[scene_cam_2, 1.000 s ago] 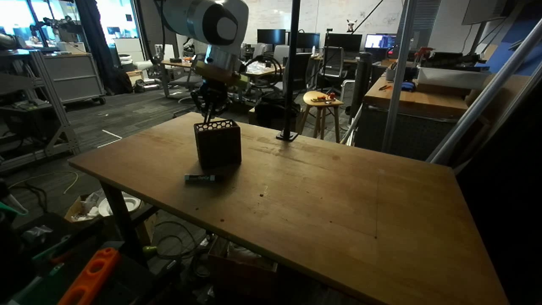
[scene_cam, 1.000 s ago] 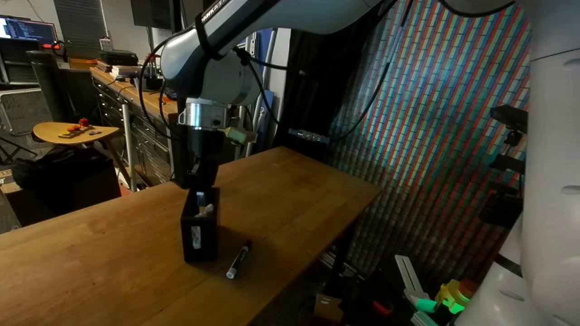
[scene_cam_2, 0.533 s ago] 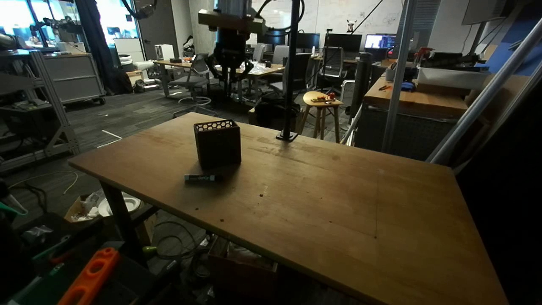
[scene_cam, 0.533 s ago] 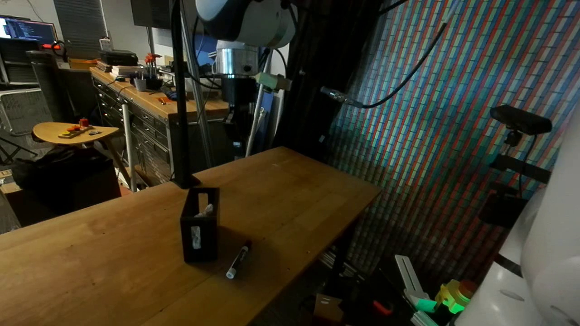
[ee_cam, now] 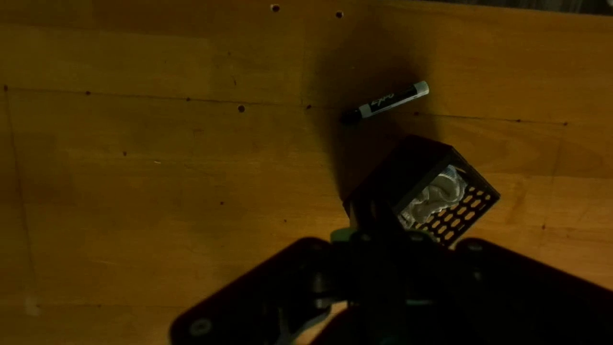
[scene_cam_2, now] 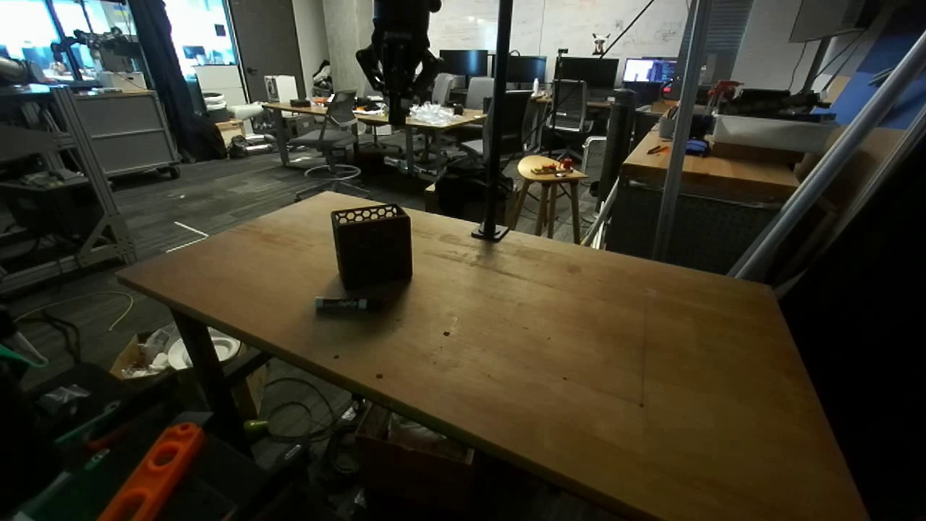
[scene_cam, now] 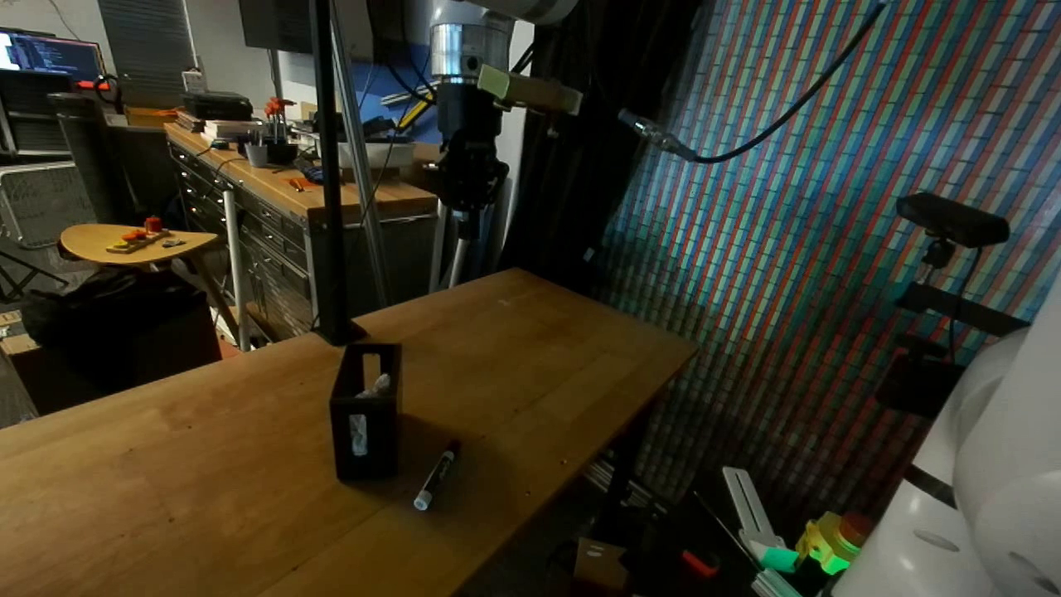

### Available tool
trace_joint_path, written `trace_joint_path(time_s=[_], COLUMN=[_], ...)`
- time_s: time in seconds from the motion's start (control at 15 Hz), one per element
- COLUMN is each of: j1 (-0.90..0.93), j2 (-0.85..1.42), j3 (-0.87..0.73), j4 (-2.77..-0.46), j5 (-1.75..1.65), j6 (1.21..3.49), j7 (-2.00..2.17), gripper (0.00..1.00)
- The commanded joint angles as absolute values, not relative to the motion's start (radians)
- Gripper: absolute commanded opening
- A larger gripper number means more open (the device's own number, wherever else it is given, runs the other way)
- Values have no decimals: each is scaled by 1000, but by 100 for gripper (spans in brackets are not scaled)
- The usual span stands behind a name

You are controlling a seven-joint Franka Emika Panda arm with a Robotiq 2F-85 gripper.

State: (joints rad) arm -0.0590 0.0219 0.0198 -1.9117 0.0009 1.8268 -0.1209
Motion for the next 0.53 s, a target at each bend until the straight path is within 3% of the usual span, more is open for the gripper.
trace_joint_path(time_s=[0.0, 0.07, 0.13, 0.2, 0.4, 0.47], j1=[-32, -26, -32, -29, -28, -29], j2=[-6, -10, 10, 9, 16, 18], j3=[14, 17, 9, 9, 8, 7], j4=[-1891, -1887, -1903, -1902, -1906, -1906], j5=[12, 16, 4, 5, 5, 5], j6=[1774, 1760, 1797, 1794, 1794, 1794], j7=[36, 64, -1, 7, 6, 6], gripper=[13, 34, 38, 14, 35, 38])
